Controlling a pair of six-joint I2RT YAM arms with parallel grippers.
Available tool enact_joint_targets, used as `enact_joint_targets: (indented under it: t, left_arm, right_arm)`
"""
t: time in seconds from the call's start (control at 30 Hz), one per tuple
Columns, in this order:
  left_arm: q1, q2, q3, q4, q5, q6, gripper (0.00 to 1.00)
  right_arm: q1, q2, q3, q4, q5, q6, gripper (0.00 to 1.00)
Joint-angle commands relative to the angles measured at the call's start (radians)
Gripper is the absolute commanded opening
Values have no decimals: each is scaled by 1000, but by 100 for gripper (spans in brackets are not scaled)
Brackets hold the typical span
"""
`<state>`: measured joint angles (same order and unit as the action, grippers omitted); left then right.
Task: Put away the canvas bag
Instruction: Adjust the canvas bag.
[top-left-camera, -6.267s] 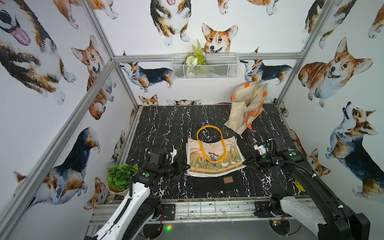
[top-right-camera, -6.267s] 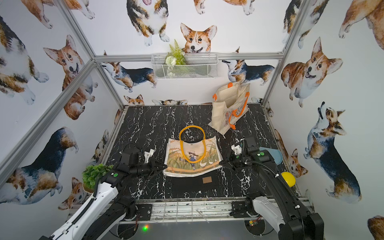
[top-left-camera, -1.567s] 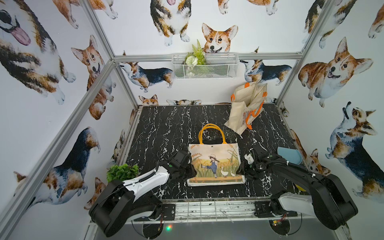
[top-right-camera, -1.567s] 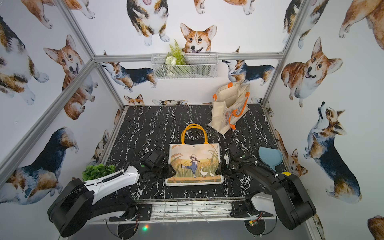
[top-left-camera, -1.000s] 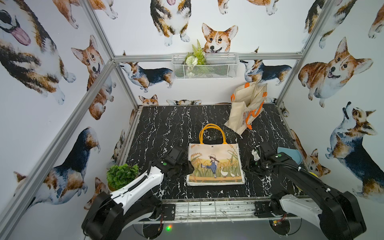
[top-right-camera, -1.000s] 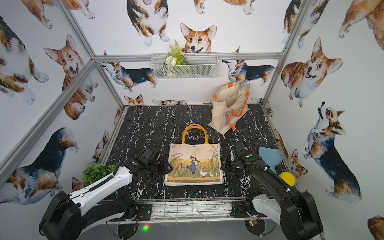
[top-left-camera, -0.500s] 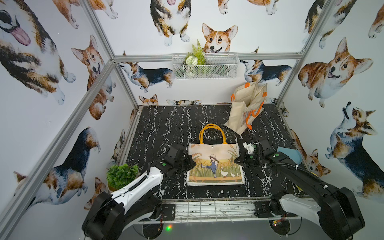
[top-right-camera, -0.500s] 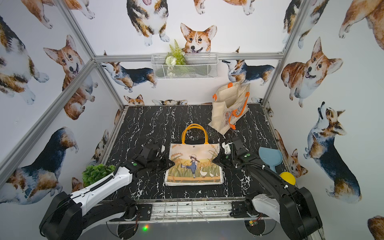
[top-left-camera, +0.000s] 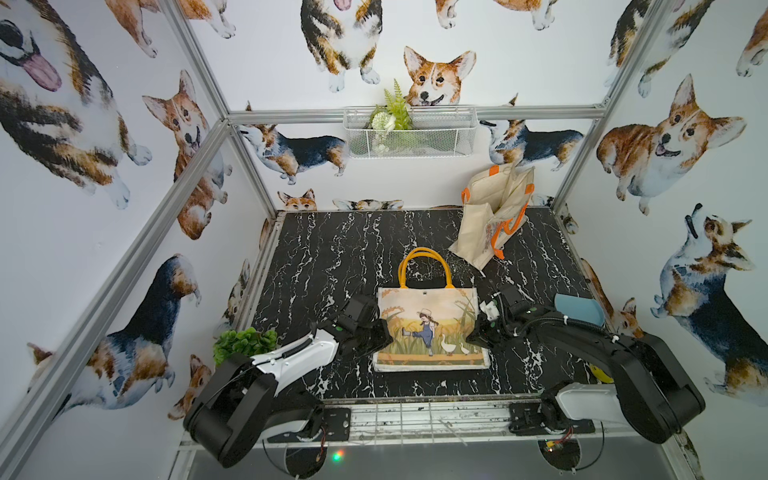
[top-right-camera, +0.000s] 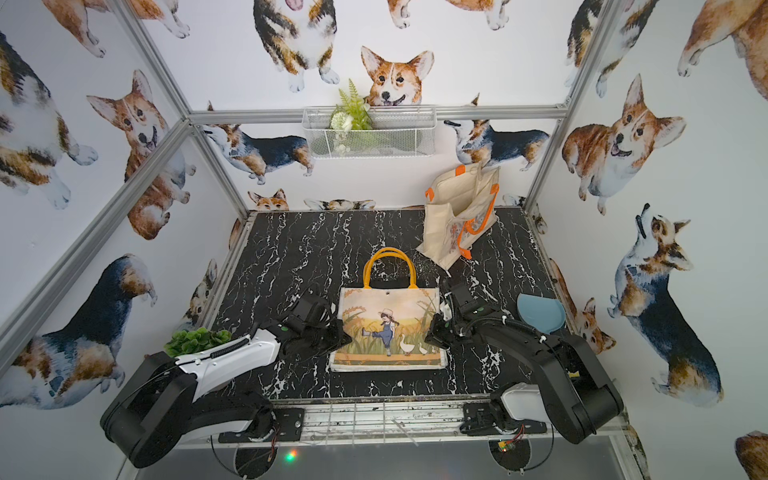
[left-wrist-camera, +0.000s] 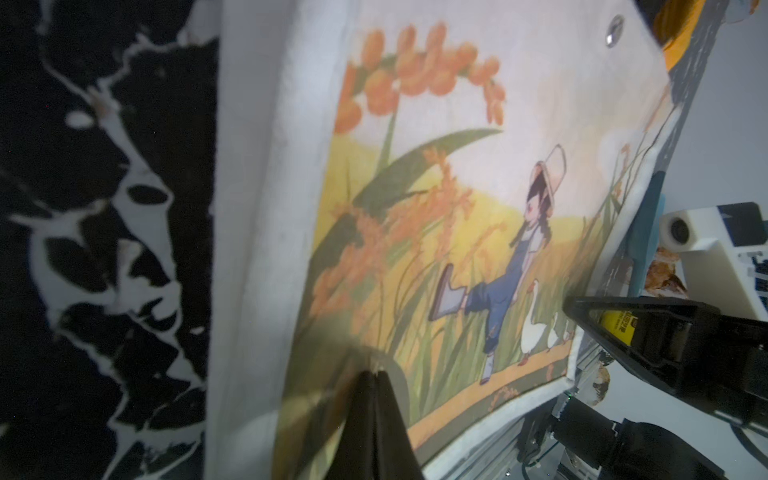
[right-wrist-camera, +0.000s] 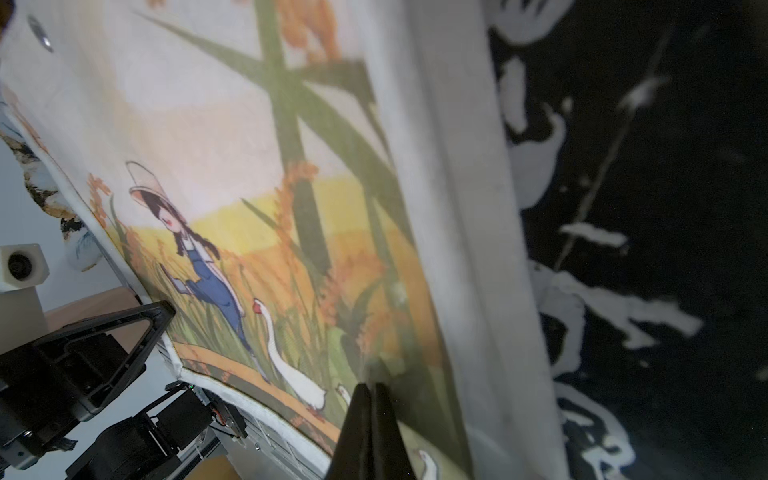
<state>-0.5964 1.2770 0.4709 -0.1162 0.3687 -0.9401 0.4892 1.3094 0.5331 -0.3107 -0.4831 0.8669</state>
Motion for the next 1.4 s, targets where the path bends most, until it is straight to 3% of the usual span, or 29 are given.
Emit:
enact_joint_targets:
  t: [0.0, 0.3, 0.43, 0.6, 0.8, 0.93, 1.13, 1.37]
  left_arm:
    - [0, 42, -14, 20, 10, 36, 0]
    - [-1, 82, -22, -29, -17, 63, 0]
    - [0, 35, -16, 27, 22, 28, 0]
    - [0, 3, 118, -20, 36, 65, 0]
    - [0, 169, 313, -57, 52, 133, 0]
    - [0, 319, 371, -35, 53, 146, 0]
    - [0, 433, 342, 41, 51, 127, 0]
    - [7, 440, 282, 60, 37, 139, 0]
  right_arm:
    - [3, 11, -13, 26, 21, 23, 6]
    - [1, 19, 1, -51, 60, 6, 6]
    - [1, 26, 11, 12, -12, -19, 7]
    - [1, 56, 170, -23, -63, -92, 7]
    - [1, 216, 418, -88, -45, -143, 7]
    - [0, 353, 499, -99, -20, -137, 4]
    - [-6, 486, 506, -129, -6, -131, 2]
    - [-57, 493, 399, -99, -3, -117, 2]
